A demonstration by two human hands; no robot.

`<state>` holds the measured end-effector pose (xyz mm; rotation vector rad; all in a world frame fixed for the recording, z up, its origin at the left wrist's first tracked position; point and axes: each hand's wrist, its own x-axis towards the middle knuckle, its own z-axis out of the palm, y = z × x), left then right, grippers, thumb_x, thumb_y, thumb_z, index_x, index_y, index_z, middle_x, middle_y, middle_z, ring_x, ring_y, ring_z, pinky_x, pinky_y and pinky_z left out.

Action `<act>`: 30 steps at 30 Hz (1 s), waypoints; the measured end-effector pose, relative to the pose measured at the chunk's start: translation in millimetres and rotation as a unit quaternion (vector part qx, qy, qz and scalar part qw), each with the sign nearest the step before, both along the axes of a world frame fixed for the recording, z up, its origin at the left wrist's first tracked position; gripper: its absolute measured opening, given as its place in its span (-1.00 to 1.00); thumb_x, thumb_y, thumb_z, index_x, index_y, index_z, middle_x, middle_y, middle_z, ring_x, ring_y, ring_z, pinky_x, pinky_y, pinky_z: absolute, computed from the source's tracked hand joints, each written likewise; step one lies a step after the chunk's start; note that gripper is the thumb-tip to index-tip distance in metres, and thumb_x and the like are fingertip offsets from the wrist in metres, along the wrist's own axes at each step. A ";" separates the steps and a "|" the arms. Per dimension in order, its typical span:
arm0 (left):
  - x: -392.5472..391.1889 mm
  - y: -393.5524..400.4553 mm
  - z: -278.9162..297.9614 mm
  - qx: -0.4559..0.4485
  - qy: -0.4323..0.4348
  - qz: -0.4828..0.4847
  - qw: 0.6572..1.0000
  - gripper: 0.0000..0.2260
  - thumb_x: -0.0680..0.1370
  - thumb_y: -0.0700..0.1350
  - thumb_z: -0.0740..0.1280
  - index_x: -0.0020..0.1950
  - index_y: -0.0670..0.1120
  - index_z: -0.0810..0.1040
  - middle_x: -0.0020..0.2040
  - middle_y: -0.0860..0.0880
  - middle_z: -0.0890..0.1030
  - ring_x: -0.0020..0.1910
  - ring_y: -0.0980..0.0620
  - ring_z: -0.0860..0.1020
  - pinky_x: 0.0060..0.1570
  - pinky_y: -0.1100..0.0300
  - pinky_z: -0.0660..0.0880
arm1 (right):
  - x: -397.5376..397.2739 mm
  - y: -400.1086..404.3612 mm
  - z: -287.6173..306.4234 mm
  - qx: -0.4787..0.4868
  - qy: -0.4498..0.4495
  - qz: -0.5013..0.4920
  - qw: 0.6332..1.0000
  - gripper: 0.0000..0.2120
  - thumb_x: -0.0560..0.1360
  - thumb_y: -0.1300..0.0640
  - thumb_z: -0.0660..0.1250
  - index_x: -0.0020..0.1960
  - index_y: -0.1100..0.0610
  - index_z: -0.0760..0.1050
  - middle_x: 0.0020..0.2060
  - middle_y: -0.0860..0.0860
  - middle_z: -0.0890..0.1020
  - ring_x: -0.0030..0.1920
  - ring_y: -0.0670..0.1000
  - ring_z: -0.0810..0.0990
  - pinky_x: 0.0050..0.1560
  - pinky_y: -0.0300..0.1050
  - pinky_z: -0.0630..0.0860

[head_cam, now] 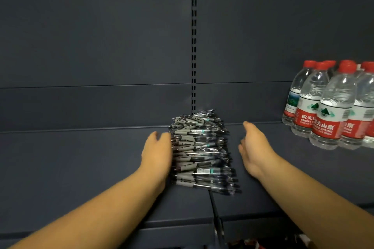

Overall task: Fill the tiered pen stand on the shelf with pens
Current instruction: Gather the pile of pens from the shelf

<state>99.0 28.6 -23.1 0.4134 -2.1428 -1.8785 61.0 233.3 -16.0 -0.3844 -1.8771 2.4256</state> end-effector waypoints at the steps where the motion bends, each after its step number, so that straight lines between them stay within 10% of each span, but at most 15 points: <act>1: -10.7 -5.6 5.9 0.024 -0.017 0.005 1.000 -0.53 0.57 0.11 0.15 0.43 -0.04 0.41 0.36 -0.04 0.50 0.31 -0.08 0.46 0.30 0.01 0.35 | -8.9 1.5 1.1 -0.014 0.000 0.012 1.000 -0.40 0.70 -0.10 0.12 0.66 0.08 0.04 0.63 0.07 0.11 0.60 0.10 0.15 0.60 0.05 0.11; 10: -57.2 -9.4 39.1 0.220 -0.052 -0.118 0.967 -0.52 0.71 0.09 -0.02 0.57 -0.12 0.26 0.50 -0.08 0.37 0.54 -0.05 0.25 0.29 0.17 0.23 | -68.9 -9.2 -0.5 -0.084 -0.020 0.021 0.996 -0.44 0.69 0.00 0.17 0.58 0.26 0.21 0.55 0.18 0.29 0.52 0.13 0.32 0.47 -0.03 0.29; 14: -58.5 -0.7 39.7 0.201 -0.049 -0.140 0.968 -0.49 0.71 0.11 -0.01 0.61 -0.10 0.16 0.55 -0.05 0.29 0.54 -0.07 0.23 0.34 0.10 0.23 | -59.8 -17.6 1.3 -0.006 0.003 0.070 0.998 -0.53 0.71 0.01 0.14 0.56 0.17 0.27 0.12 -0.06 0.53 0.39 0.04 0.42 0.17 -0.14 0.30; 21: -70.7 2.8 30.4 0.128 -0.083 -0.121 0.981 -0.45 0.67 0.24 0.08 0.59 0.00 0.21 0.47 0.02 0.37 0.49 -0.10 0.32 0.05 0.10 0.36 | -77.5 -18.5 -6.0 0.067 0.028 0.079 0.994 -0.39 0.62 -0.21 0.22 0.61 -0.08 0.20 0.56 -0.07 0.30 0.54 0.07 0.30 0.54 0.19 0.21; 24: -72.8 5.4 30.8 0.108 -0.092 -0.114 0.983 -0.45 0.67 0.22 0.08 0.59 -0.03 0.23 0.53 -0.08 0.33 0.50 -0.10 0.30 0.16 0.08 0.28 | -90.0 -18.7 -11.0 0.060 -0.002 0.099 0.993 -0.16 0.42 -0.41 0.26 0.61 -0.10 0.19 0.56 -0.03 0.31 0.52 0.12 0.33 0.52 0.28 0.24; 30: -92.7 -0.7 26.4 0.059 -0.064 -0.113 0.990 -0.40 0.65 0.22 0.15 0.63 0.03 0.12 0.60 -0.02 0.21 0.55 -0.08 0.23 0.47 -0.05 0.17 | -89.7 -25.2 -4.6 0.058 -0.002 0.095 0.994 -0.31 0.59 -0.29 0.24 0.62 -0.05 0.18 0.56 0.00 0.31 0.52 0.14 0.33 0.50 0.22 0.29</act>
